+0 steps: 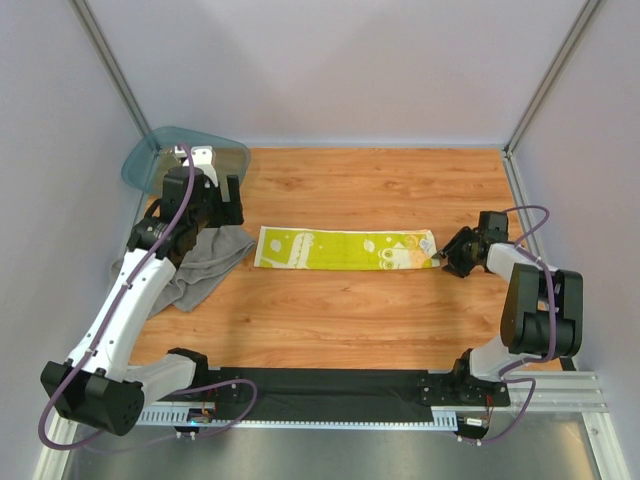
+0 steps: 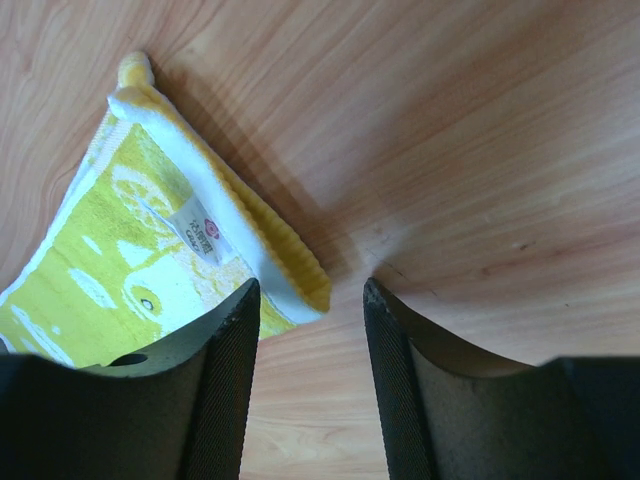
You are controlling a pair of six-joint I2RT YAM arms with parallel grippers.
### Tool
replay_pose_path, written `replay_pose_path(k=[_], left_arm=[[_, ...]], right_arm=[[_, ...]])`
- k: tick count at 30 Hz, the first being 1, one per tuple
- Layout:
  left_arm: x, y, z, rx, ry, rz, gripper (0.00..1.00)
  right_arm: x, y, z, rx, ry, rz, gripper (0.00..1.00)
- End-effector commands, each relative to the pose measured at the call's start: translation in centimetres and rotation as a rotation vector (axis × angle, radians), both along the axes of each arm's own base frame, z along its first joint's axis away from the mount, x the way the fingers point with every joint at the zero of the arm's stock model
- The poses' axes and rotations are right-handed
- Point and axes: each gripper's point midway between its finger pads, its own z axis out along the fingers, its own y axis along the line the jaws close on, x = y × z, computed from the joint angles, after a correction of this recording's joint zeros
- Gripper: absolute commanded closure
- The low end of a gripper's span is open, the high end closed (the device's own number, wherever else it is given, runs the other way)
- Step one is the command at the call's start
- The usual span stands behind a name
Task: Roll the towels
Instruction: Fold the towel
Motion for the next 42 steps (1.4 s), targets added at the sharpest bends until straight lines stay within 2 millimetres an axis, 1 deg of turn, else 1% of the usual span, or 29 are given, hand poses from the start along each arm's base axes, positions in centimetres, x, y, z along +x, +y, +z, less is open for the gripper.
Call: replay_pose_path(k=[1,5,9,14,22,25,26,28,29,32,33,34,35,36,37,38,40,41,42], left_arm=[[0.1,0.0,0.6,0.006,-0.023,-0.015,0.04],[0.2,0.1,0.5,0.011,-0.022,-0.011,0.04],[0.2,0.2,0.5,0.013,-0.020,-0.009,0.04],[0.3,0.4,0.1,0.021,-0.006,-0.003,0.04],[0.4,0.5,-0.1,0.020,0.007,0.004,0.05],[0.5,0.5,0.0,0.019,0.004,0.004,0.05],[0.5,0.5,0.0,0.018,0.005,0.007,0.05],[0.4,0.5,-0.1,0.019,0.007,0.007,0.05],[0.4,0.5,-0.1,0.019,0.007,0.007,0.05],[0.4,0.6,0.0,0.020,0.005,0.007,0.05],[0.4,0.6,-0.1,0.021,0.007,0.007,0.05],[0.4,0.5,-0.1,0.020,0.008,0.006,0.05],[0.4,0.5,-0.1,0.019,0.008,0.006,0.05],[0.4,0.5,0.0,0.018,0.007,0.005,0.05],[0.4,0.5,-0.1,0.018,0.012,0.006,0.05],[0.2,0.5,-0.1,0.018,0.019,0.007,0.06],[0.2,0.4,-0.2,0.010,0.032,0.009,0.07],[0.0,0.4,-0.4,0.009,0.043,0.009,0.07],[0.1,0.3,-0.3,0.006,0.047,0.006,0.08]], right_arm=[[2.1,-0.5,0.5,-0.009,-0.050,-0.017,0.54],[2.0,-0.4,0.2,0.001,-0.045,-0.020,0.54],[1.7,0.0,-0.1,0.020,-0.040,-0.011,0.59],[1.5,0.5,0.1,0.046,-0.051,-0.006,0.58],[1.2,0.8,-0.8,0.065,-0.024,0.000,0.59],[1.3,0.9,-0.9,0.068,-0.025,0.004,0.66],[1.2,0.9,-1.0,0.068,-0.021,0.005,0.73],[1.3,0.9,-1.0,0.066,-0.022,0.011,0.82],[1.2,0.9,-1.0,0.068,-0.021,0.011,0.99],[1.1,0.3,-0.6,0.069,-0.016,0.000,1.00],[0.6,-0.4,-0.3,0.060,-0.002,-0.019,1.00],[0.6,-1.4,0.1,0.025,-0.002,-0.029,1.00],[0.5,-2.1,0.9,-0.005,-0.011,-0.038,1.00],[-0.5,-3.0,1.0,-0.027,0.028,-0.060,1.00],[-1.0,-3.8,1.5,-0.071,0.034,-0.058,1.00],[-0.8,-5.1,3.2,-0.151,0.004,-0.083,1.00],[-1.4,-5.6,4.7,-0.188,-0.006,-0.092,1.00],[-1.1,-5.9,6.7,-0.221,-0.055,-0.098,1.00],[-1.3,-5.5,7.3,-0.232,-0.057,-0.084,1.00]])
